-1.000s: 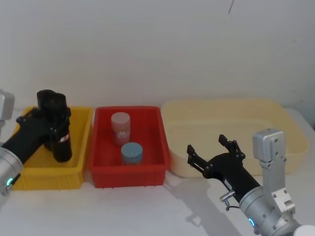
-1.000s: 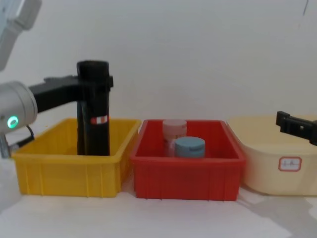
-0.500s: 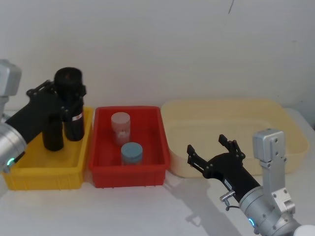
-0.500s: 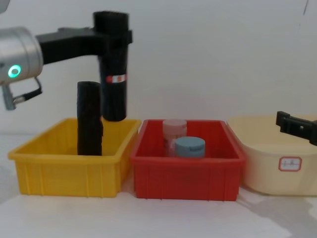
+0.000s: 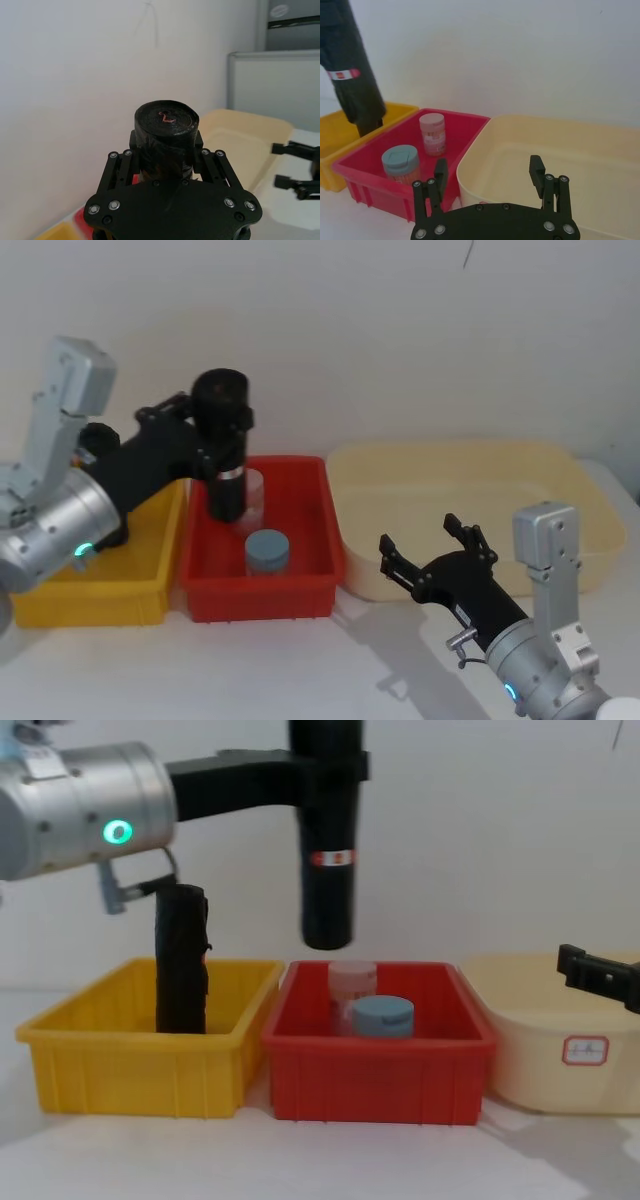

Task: Pick up the garbage bag with the one hand and transfer it to the other hand.

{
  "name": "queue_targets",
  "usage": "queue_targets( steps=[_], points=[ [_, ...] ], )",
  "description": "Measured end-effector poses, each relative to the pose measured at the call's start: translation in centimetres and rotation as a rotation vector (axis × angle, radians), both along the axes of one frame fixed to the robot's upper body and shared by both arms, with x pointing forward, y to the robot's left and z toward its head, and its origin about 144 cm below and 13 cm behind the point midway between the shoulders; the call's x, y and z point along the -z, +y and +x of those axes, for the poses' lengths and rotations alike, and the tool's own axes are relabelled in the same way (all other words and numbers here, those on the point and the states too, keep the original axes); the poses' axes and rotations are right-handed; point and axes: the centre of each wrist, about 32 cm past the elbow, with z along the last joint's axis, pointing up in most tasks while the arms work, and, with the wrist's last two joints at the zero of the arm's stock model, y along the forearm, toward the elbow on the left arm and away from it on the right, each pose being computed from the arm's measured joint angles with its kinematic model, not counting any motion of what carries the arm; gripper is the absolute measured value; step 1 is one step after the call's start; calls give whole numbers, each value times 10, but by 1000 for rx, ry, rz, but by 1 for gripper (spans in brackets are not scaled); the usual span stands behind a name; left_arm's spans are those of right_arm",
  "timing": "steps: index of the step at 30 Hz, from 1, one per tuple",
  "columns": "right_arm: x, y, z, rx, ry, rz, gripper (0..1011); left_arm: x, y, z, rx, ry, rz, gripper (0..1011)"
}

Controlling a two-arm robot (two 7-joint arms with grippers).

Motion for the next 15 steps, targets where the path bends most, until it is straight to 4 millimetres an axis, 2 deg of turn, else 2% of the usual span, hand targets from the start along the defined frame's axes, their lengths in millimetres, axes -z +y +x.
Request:
queue_targets(
  steps=[15],
  points=[
    [0,0,0,0,0,0,1000,20,-37,13,128,34,-39,533]
  ],
)
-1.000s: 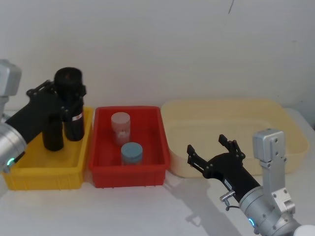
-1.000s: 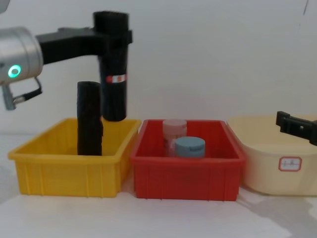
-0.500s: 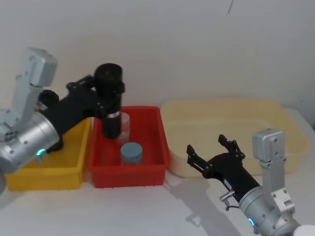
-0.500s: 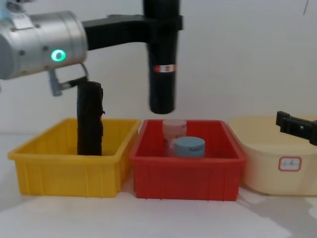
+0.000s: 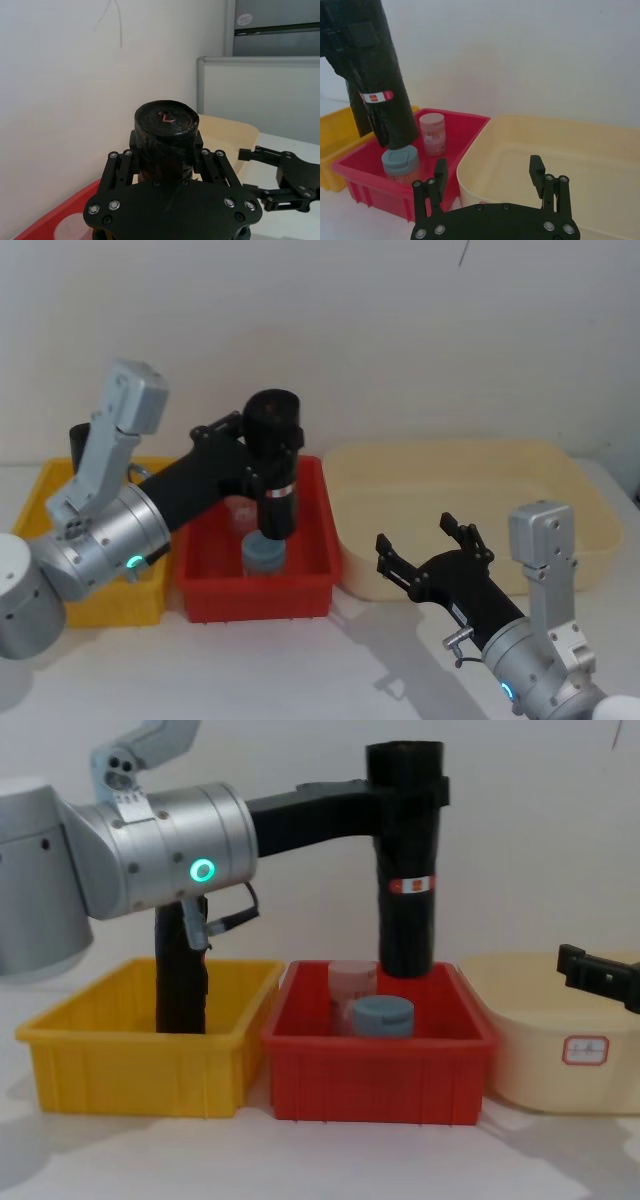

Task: Pick up the garbage bag with the one hand and transfer it to the other hand.

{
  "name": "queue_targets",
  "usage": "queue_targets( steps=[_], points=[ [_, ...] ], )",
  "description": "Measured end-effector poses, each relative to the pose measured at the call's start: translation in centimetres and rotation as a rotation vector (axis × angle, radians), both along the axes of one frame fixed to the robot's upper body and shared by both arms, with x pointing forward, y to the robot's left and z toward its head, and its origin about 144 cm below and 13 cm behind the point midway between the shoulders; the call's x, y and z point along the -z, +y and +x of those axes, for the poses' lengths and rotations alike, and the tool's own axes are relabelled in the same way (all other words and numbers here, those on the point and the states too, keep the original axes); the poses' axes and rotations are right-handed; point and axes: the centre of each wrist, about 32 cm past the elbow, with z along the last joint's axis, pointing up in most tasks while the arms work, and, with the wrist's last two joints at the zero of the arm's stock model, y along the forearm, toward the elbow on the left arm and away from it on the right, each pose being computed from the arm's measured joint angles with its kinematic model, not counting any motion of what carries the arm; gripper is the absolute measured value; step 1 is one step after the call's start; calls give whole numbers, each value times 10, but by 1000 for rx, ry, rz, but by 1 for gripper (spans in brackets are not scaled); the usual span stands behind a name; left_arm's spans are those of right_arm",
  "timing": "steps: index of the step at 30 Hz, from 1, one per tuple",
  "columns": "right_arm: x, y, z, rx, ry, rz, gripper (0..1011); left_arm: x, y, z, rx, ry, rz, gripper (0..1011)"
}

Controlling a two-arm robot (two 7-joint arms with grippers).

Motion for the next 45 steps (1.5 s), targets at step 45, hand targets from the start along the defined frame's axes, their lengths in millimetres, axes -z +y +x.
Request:
queue_targets(
  steps=[45],
  points=[
    [3,20,-1,-144,-58,55,1000,13,-23,3,71,17,-19,533]
  ],
)
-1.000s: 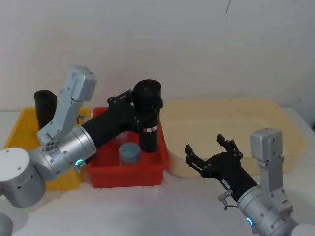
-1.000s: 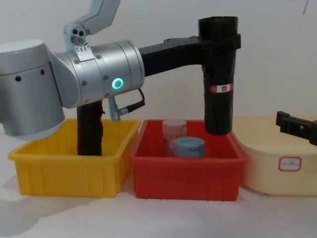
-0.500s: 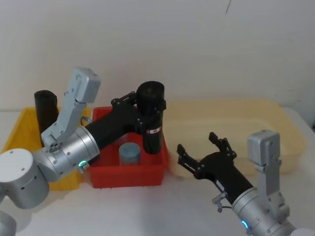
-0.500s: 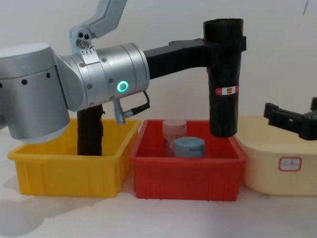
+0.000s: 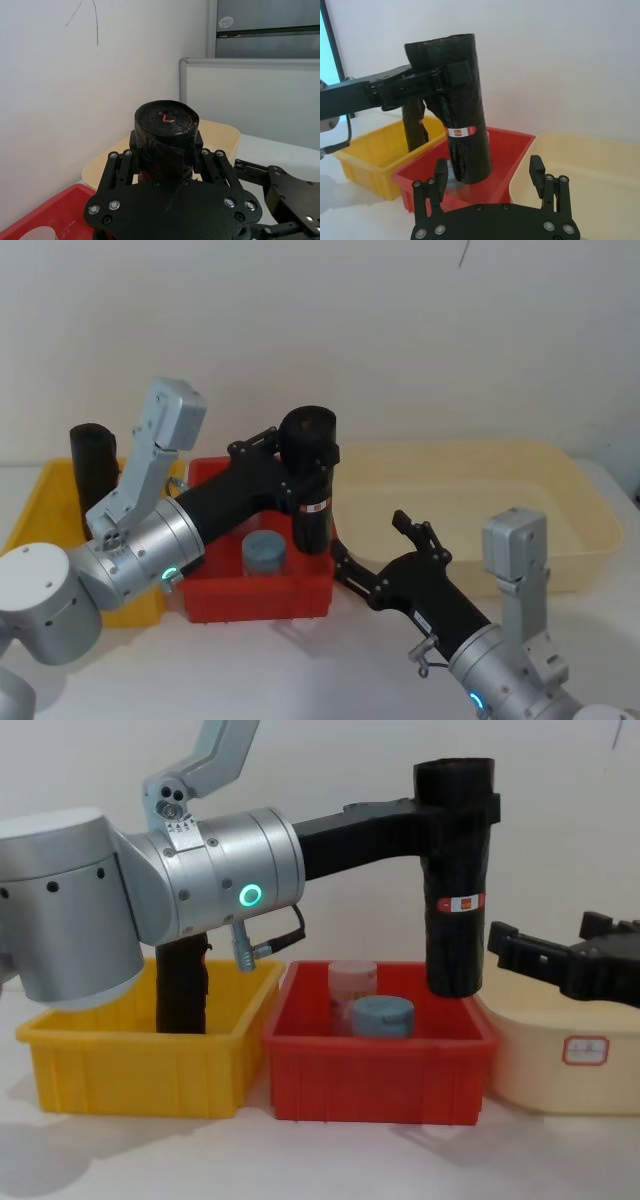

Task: Pick up the garbage bag with the one hand and transfer it to the other hand.

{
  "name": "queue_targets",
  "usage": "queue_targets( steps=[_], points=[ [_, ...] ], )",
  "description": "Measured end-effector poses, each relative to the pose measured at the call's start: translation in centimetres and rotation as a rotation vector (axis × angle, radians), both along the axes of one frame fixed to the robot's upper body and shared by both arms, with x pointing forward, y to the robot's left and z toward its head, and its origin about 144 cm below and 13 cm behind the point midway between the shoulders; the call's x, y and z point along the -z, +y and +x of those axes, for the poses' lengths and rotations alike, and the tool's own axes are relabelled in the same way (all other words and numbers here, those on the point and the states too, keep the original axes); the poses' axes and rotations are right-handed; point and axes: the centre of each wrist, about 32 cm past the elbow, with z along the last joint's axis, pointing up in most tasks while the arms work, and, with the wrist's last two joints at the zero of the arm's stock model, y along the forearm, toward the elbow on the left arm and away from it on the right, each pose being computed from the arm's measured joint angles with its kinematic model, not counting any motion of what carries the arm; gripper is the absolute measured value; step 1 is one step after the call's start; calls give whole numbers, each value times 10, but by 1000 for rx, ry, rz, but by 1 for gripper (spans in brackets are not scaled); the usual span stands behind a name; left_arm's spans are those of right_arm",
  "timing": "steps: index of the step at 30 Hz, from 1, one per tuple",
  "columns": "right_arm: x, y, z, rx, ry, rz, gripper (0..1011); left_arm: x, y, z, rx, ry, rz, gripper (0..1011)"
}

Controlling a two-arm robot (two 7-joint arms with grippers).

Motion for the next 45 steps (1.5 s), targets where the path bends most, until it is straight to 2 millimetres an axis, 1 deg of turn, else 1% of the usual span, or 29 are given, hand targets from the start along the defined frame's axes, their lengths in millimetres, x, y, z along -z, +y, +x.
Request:
queue_targets(
  steps=[9,14,21,27,34,45],
  points=[
    [3,-1,15,10,31,42,1000,0,0,0,1,0,0,533],
    [2,10,21,22,40,48,1000,0,-1,0,1,1,0,533],
    [4,23,22,33,44,42,1000,0,-1,0,1,1,0,533],
    [6,30,19,29,47,44,1000,0,-1,0,1,1,0,533],
    [7,33,17,28,46,51,1000,0,-1,0,1,1,0,533],
    [11,35,19,33,46,60,1000,0,-1,0,1,1,0,533]
  ],
)
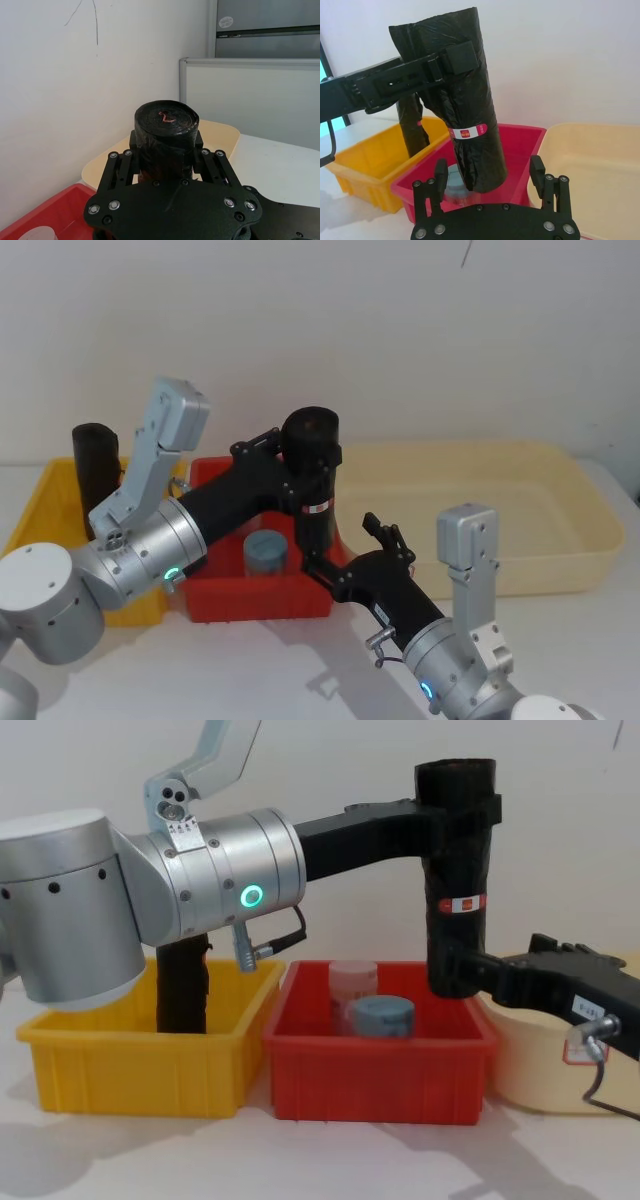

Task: Pick up the garbage bag with the one hand and transfer it to the other hand.

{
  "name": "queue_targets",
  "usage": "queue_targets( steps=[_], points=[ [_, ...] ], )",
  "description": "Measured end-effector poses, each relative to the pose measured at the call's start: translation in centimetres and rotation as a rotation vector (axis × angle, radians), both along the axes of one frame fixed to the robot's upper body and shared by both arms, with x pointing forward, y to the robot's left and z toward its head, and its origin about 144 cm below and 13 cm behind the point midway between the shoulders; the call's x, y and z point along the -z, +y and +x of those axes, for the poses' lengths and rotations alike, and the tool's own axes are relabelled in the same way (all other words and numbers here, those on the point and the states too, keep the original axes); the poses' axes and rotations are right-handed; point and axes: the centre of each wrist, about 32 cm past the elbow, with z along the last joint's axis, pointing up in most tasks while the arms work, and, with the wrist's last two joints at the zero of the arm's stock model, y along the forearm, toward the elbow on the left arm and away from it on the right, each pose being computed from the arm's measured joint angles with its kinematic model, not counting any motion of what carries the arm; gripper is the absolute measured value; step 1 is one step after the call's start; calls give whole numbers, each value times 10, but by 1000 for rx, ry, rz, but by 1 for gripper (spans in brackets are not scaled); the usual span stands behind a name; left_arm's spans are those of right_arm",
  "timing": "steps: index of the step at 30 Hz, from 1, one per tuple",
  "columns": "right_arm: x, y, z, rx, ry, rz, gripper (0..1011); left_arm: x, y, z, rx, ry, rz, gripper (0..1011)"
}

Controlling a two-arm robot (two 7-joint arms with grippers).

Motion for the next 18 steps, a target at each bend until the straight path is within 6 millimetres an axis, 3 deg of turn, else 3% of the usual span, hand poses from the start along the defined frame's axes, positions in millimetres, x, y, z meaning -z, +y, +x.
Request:
queue_targets(
  steps=[18],
  points=[
    [4,4,6,-13,-14,6,1000,0,0,0,0,0,0,533]
  ],
)
